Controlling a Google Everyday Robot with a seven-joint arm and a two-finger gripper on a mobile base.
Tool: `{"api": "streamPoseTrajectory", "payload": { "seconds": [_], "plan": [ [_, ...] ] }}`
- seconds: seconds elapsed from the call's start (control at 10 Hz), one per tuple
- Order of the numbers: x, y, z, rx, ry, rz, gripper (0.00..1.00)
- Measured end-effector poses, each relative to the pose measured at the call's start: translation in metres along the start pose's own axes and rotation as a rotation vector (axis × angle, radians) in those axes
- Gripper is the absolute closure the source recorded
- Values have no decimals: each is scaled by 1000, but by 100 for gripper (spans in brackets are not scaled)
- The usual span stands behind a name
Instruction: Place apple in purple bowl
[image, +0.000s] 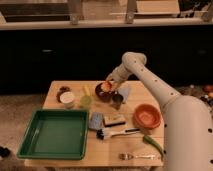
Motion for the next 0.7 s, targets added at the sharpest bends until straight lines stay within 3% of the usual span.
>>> {"api": "streamPoseTrajectory", "payload": {
  "seconds": [0.3, 0.7],
  "plan": [
    [2, -8, -3, 7, -8, 12, 71],
    [4, -11, -5, -5, -15, 21, 29]
  ]
}}
